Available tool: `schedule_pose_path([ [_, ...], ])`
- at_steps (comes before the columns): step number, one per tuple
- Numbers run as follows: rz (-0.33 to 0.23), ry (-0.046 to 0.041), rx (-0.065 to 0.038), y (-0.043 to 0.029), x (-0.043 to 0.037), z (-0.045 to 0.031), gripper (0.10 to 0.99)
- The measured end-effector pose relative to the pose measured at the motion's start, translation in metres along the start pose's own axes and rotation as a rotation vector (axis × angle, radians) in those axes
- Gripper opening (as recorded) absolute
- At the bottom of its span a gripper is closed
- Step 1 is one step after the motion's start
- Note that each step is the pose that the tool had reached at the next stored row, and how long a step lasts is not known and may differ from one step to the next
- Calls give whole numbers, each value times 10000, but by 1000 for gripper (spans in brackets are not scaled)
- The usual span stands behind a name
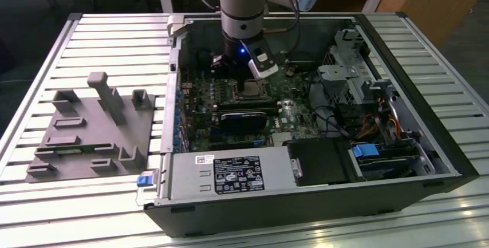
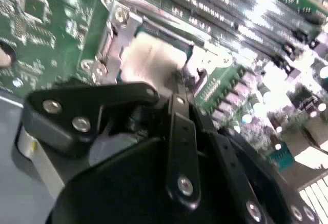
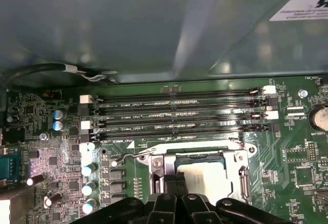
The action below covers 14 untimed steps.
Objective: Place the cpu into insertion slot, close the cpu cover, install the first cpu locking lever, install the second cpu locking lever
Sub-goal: 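Close the cpu cover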
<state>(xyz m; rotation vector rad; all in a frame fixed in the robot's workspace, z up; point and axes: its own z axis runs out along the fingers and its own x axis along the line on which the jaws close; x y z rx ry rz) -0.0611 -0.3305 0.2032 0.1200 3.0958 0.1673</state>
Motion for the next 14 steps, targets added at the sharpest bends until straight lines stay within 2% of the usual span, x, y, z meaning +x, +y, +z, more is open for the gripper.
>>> schedule_pose_path([
  [4,-1,3,4,1,0,-22,102],
  [5,-6,2,1,11,-4,-102,102],
  [8,-8,2,16,11,-4,-105,102],
  [10,-10,-2,91,10,-4,-106,102],
  [14,-11,-4,91,13,-30,-104,102],
])
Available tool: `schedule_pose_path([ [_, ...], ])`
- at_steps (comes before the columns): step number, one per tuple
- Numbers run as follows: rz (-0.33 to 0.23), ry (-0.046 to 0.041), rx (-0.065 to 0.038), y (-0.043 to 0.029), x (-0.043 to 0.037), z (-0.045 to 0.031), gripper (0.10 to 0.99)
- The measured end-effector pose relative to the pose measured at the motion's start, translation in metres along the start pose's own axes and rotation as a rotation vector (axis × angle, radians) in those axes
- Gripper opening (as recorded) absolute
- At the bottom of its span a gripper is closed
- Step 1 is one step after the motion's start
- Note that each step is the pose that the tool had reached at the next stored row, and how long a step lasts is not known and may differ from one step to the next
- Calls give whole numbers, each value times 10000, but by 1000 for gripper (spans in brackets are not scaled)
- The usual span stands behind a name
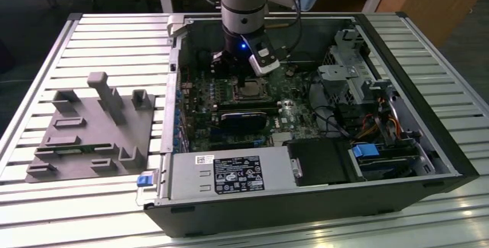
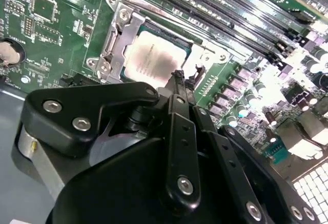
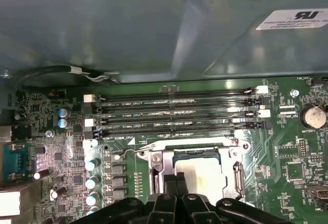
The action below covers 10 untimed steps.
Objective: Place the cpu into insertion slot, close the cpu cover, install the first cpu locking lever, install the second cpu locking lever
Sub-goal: 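Close the cpu cover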
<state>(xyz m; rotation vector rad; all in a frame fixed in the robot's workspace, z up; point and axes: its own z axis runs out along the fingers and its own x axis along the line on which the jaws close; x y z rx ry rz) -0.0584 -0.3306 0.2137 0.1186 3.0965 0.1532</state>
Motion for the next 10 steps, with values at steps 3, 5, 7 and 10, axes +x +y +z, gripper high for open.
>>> schedule_pose_path([
  [3,1,28,2,4,-102,4,102],
  [5,4,59,4,9,-176,7,102],
  [7,7,88,8,12,-229,9,102],
  [10,9,100,12,14,-236,-9,102],
])
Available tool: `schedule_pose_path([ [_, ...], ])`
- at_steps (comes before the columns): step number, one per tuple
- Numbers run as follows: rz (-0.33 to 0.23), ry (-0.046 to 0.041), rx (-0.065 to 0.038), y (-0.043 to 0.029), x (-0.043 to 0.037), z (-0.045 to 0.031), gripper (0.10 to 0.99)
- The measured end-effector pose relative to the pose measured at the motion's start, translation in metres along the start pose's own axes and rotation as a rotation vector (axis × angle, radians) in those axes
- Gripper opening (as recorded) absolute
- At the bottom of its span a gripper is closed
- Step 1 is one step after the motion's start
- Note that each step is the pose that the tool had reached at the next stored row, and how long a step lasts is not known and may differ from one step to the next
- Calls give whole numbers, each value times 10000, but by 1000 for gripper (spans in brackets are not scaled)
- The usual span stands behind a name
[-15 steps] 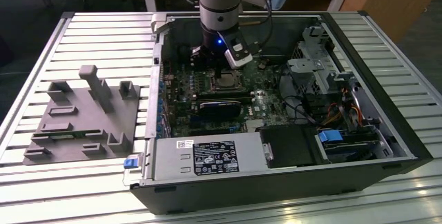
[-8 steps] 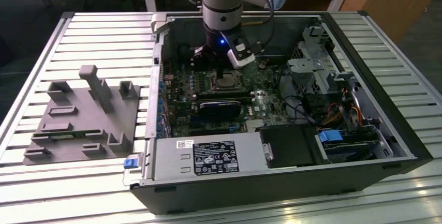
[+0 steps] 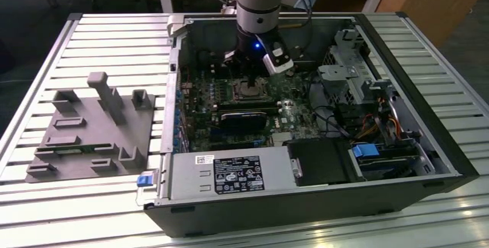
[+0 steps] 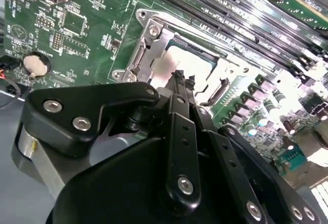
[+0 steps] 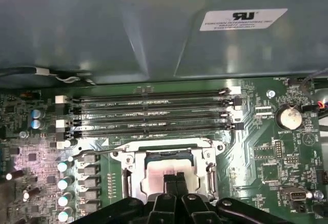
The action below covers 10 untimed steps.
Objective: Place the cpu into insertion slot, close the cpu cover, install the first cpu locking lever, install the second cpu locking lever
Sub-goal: 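Close the cpu cover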
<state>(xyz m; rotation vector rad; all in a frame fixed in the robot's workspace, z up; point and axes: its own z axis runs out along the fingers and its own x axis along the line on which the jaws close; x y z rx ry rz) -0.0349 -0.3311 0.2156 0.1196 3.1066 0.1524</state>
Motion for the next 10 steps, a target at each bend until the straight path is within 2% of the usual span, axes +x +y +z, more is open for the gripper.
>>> schedule_pose_path([
  [10,0,-1,-3,30,-8,-296,102],
])
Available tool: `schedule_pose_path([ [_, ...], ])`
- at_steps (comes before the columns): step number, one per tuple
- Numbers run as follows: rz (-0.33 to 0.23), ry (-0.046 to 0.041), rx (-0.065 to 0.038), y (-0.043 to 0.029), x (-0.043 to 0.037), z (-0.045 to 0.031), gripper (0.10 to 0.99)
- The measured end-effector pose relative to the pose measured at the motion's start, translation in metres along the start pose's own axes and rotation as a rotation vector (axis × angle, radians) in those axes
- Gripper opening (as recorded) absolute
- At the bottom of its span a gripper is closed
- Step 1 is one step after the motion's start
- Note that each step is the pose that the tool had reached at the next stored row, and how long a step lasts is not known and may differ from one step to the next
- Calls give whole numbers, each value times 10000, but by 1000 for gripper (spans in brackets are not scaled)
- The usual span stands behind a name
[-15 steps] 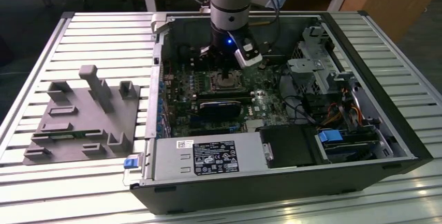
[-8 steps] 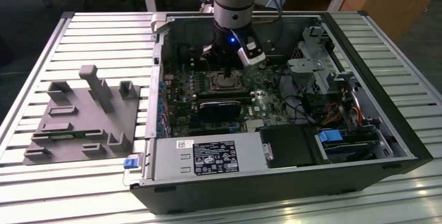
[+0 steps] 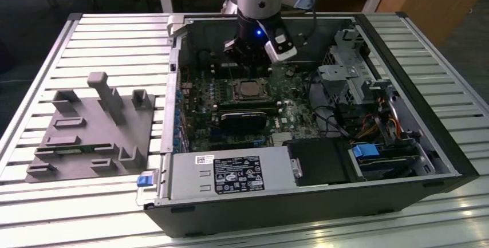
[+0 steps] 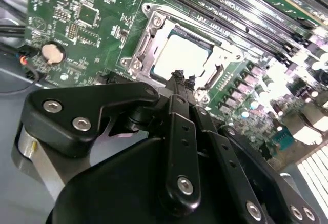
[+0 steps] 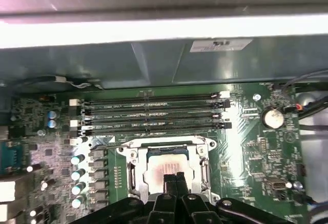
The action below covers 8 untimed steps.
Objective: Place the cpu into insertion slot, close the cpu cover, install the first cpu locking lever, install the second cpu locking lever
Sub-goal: 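Close the cpu cover, then install the first cpu locking lever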
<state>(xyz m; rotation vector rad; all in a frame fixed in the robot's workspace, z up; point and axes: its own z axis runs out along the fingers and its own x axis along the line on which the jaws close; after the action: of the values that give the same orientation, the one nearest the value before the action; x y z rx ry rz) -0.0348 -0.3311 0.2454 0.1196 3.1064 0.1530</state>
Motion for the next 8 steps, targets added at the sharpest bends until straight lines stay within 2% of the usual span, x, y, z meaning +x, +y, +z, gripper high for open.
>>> schedule_pose_path([
  [2,-1,1,2,3,-1,-32,102],
  [8,-1,0,1,5,2,-48,102],
])
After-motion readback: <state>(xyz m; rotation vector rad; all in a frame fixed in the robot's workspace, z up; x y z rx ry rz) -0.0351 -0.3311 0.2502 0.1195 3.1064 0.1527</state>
